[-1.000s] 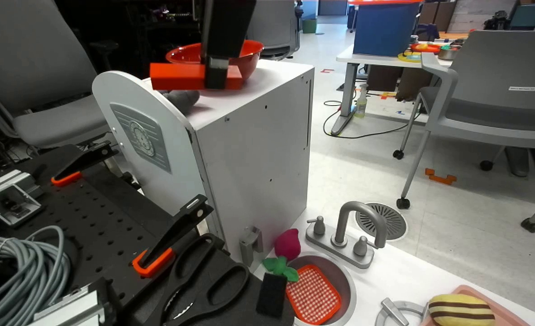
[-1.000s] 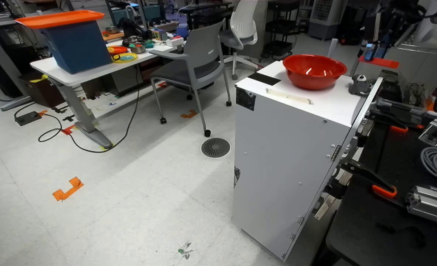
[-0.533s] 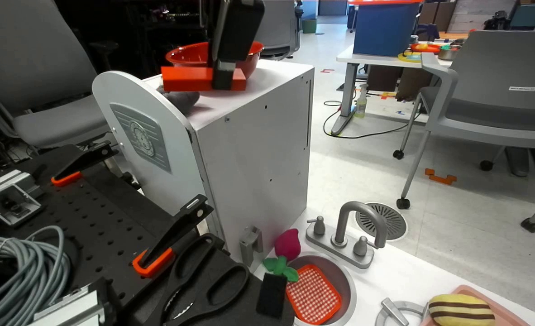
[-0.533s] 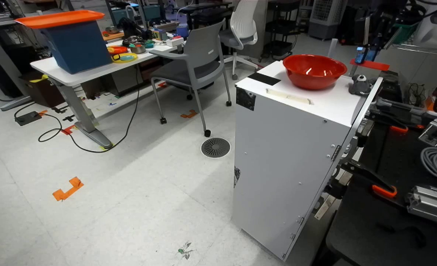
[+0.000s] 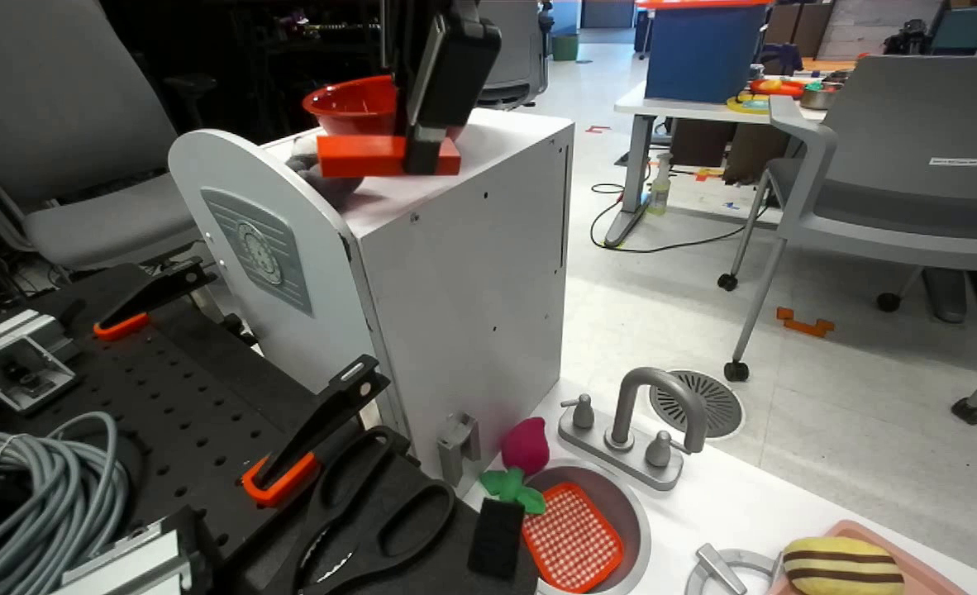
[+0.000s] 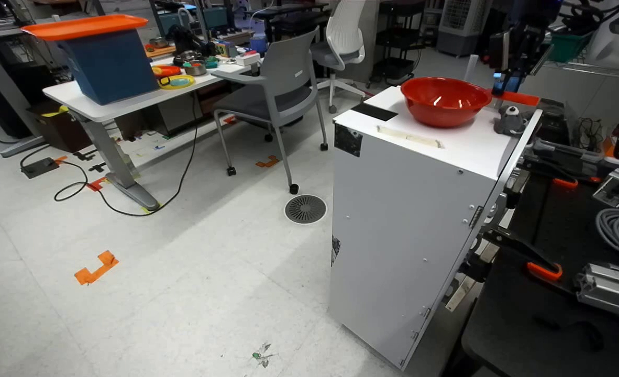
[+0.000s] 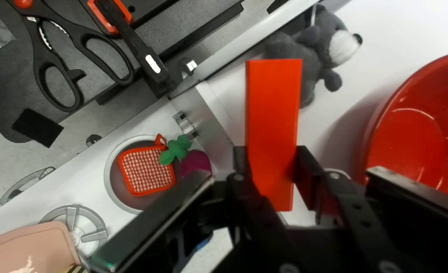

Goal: Take the block out of the red bowl on top of the cabinet

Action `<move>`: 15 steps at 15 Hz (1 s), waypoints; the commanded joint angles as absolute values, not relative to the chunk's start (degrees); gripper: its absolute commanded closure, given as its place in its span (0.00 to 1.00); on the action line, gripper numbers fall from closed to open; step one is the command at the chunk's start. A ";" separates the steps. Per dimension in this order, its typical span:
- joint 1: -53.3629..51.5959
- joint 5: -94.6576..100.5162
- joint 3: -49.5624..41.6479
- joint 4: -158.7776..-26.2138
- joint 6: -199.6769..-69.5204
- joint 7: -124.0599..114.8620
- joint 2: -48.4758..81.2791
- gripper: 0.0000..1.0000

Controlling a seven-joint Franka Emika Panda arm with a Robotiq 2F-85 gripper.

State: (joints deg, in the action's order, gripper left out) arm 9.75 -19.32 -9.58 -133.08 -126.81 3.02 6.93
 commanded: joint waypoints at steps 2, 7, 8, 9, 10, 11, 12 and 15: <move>9.87 -18.83 -9.16 -131.05 -125.97 1.52 8.03 0.92; 9.83 -18.29 -9.26 -130.29 -126.03 -0.05 8.72 0.92; 9.80 -18.08 -9.29 -130.13 -126.04 -0.55 8.88 0.92; 9.77 -17.95 -9.27 -130.07 -126.09 -0.77 8.92 0.92; 9.70 -17.80 -9.24 -130.09 -126.28 -1.03 8.87 0.92; 9.60 -17.61 -9.18 -130.03 -126.43 -1.25 8.89 0.92; 9.47 -17.34 -9.08 -129.77 -126.29 -1.39 9.06 0.92; 8.95 -16.10 -8.66 -128.51 -125.76 -2.40 10.07 0.92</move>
